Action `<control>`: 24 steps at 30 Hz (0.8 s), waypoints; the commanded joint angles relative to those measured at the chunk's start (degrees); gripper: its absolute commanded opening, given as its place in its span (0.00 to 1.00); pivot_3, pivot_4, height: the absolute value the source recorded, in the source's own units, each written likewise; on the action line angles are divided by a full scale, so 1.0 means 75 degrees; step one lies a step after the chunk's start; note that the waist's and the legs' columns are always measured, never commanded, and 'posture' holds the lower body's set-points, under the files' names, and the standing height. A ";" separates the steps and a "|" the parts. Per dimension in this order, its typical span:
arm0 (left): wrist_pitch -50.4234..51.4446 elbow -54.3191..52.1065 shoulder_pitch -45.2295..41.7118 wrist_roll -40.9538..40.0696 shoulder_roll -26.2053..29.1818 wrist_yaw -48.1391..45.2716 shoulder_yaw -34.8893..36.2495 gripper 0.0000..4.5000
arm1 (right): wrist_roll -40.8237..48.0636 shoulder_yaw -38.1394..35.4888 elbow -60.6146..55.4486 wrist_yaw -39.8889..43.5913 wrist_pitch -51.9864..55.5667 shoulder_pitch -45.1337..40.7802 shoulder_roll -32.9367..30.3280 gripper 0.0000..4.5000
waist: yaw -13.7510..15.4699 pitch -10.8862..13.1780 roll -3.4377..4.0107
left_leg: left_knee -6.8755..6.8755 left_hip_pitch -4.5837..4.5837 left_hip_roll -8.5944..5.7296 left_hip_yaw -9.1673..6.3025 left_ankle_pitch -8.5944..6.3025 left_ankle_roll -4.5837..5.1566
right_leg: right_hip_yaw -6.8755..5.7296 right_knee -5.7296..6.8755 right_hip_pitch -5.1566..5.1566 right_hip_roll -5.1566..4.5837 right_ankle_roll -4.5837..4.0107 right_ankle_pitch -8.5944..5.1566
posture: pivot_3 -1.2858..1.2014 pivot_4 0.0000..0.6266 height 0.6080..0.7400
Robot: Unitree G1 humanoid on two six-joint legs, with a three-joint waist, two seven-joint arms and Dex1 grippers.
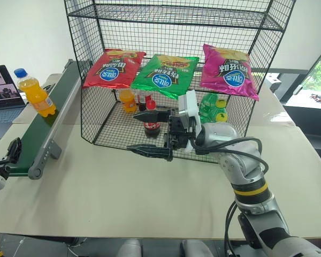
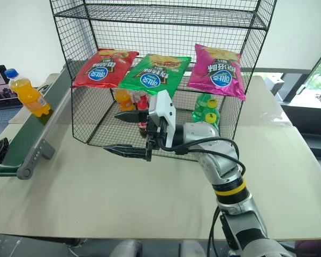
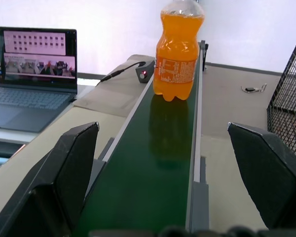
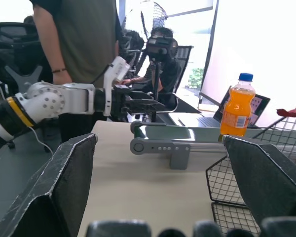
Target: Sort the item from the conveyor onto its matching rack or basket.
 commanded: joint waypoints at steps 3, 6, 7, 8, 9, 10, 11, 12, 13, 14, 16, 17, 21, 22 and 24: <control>-0.0304 0.0050 -0.0244 0.0065 0.0270 -0.0007 0.0009 0.99 | 0.0372 -0.0161 -0.0435 0.0027 0.0158 -0.0344 -0.0029 1.00 | 0.0004 0.0001 0.0002 | 0.0000 0.0000 0.0000 0.0000 0.0000 0.0000 | 0.0000 0.0001 0.0000 0.0000 0.0000 0.0000 | 0.52 0.24 0.98; -0.0332 0.0142 -0.0302 0.0077 0.0287 0.0009 -0.0006 0.99 | 0.0416 -0.0149 -0.0508 0.0018 0.0198 -0.0336 -0.0046 1.00 | 0.0002 0.0001 0.0002 | -0.0003 0.0001 0.0001 0.0000 0.0000 0.0000 | 0.0000 0.0000 -0.0001 0.0000 0.0000 0.0000 | 0.52 0.24 0.98; -0.0335 0.0155 -0.0310 0.0080 0.0288 0.0013 -0.0011 0.99 | 0.0424 -0.0150 -0.0524 0.0023 0.0204 -0.0327 -0.0053 1.00 | -0.0001 0.0001 0.0002 | -0.0003 0.0000 0.0001 0.0000 0.0000 0.0000 | 0.0000 0.0000 -0.0002 -0.0001 0.0000 0.0000 | 0.52 0.24 0.98; -0.0342 0.0165 -0.0319 0.0079 0.0285 0.0022 -0.0013 0.99 | 0.0427 -0.0150 -0.0533 0.0029 0.0205 -0.0322 -0.0060 1.00 | 0.0000 0.0001 0.0002 | -0.0003 0.0000 0.0001 0.0001 0.0000 0.0000 | 0.0000 0.0000 -0.0003 0.0000 0.0000 0.0000 | 0.52 0.24 0.98; -0.0355 0.0171 -0.0319 0.0083 0.0285 0.0025 -0.0013 0.99 | 0.0433 -0.0151 -0.0544 0.0028 0.0205 -0.0315 -0.0066 1.00 | 0.0001 0.0001 0.0002 | -0.0004 0.0000 0.0001 0.0001 0.0000 0.0000 | 0.0000 0.0000 -0.0003 0.0000 0.0000 0.0000 | 0.52 0.24 0.98; -0.0365 0.0205 -0.0339 0.0082 0.0298 0.0030 -0.0005 0.99 | 0.0441 -0.0155 -0.0543 0.0027 0.0202 -0.0314 -0.0071 1.00 | 0.0002 0.0001 0.0002 | -0.0004 0.0000 0.0001 0.0001 0.0000 0.0000 | 0.0000 0.0000 -0.0003 0.0000 0.0000 0.0000 | 0.52 0.24 0.98; -0.0373 0.0245 -0.0367 0.0077 0.0310 0.0041 0.0011 0.99 | 0.0447 -0.0156 -0.0534 0.0027 0.0191 -0.0316 -0.0078 1.00 | 0.0003 0.0001 0.0001 | -0.0004 0.0000 0.0001 0.0000 0.0000 0.0000 | 0.0000 0.0000 -0.0003 -0.0001 0.0000 0.0000 | 0.52 0.24 0.98; -0.0378 0.0287 -0.0396 0.0069 0.0323 0.0050 0.0028 0.99 | 0.0455 -0.0155 -0.0520 0.0029 0.0178 -0.0321 -0.0086 1.00 | 0.0004 0.0001 0.0001 | -0.0004 0.0000 0.0001 0.0000 0.0000 0.0000 | 0.0000 0.0000 -0.0003 -0.0001 0.0000 0.0000 | 0.52 0.24 0.98; -0.0383 0.0326 -0.0411 0.0075 0.0345 0.0037 0.0028 0.99 | 0.0460 -0.0155 -0.0493 0.0035 0.0163 -0.0332 -0.0090 1.00 | 0.0005 0.0000 0.0001 | -0.0004 0.0000 0.0001 0.0001 0.0000 0.0000 | 0.0000 0.0000 -0.0003 -0.0001 0.0000 0.0000 | 0.52 0.24 0.98; -0.0383 0.0346 -0.0409 0.0074 0.0362 0.0013 0.0027 0.99 | 0.0464 -0.0154 -0.0482 0.0035 0.0154 -0.0338 -0.0092 1.00 | 0.0002 0.0001 0.0002 | -0.0004 0.0000 0.0001 0.0000 0.0000 0.0000 | 0.0000 0.0000 -0.0003 -0.0001 0.0000 0.0000 | 0.52 0.24 0.98; -0.0387 0.0391 -0.0421 0.0073 0.0378 -0.0021 0.0006 0.99 | 0.0458 -0.0149 -0.0441 0.0049 0.0126 -0.0353 -0.0094 1.00 | 0.0000 0.0001 0.0002 | -0.0004 0.0000 0.0001 0.0001 0.0000 0.0000 | 0.0000 0.0000 -0.0003 -0.0001 0.0000 0.0000 | 0.52 0.24 0.98; -0.0397 0.0422 -0.0437 0.0079 0.0389 -0.0036 -0.0014 0.99 | 0.0457 -0.0149 -0.0420 0.0057 0.0114 -0.0360 -0.0097 1.00 | 0.0000 0.0001 0.0001 | -0.0004 0.0000 0.0001 0.0001 0.0000 0.0000 | 0.0000 0.0000 -0.0003 -0.0001 0.0000 0.0000 | 0.52 0.24 0.98; -0.0455 0.0585 -0.0515 0.0112 0.0454 -0.0084 -0.0013 0.99 | 0.0466 -0.0148 -0.0431 0.0040 0.0117 -0.0356 -0.0101 1.00 | 0.0000 0.0001 0.0002 | -0.0006 0.0000 0.0001 0.0001 0.0000 0.0000 | 0.0000 0.0000 -0.0004 -0.0001 0.0000 0.0000 | 0.52 0.24 0.98; -0.0520 0.0654 -0.0547 0.0161 0.0484 -0.0091 -0.0013 0.99 | 0.0463 -0.0149 -0.0432 0.0027 0.0115 -0.0352 -0.0098 1.00 | 0.0001 0.0001 0.0002 | -0.0006 0.0000 0.0001 0.0001 0.0000 0.0000 | 0.0000 -0.0001 -0.0004 0.0000 0.0000 0.0000 | 0.52 0.24 0.98; -0.0622 0.0758 -0.0616 0.0233 0.0547 -0.0111 -0.0030 0.99 | 0.0454 -0.0151 -0.0433 0.0006 0.0106 -0.0342 -0.0094 1.00 | 0.0003 0.0001 0.0002 | -0.0006 0.0000 0.0001 0.0001 0.0000 0.0000 | 0.0000 -0.0001 -0.0004 0.0000 0.0000 0.0000 | 0.52 0.24 0.98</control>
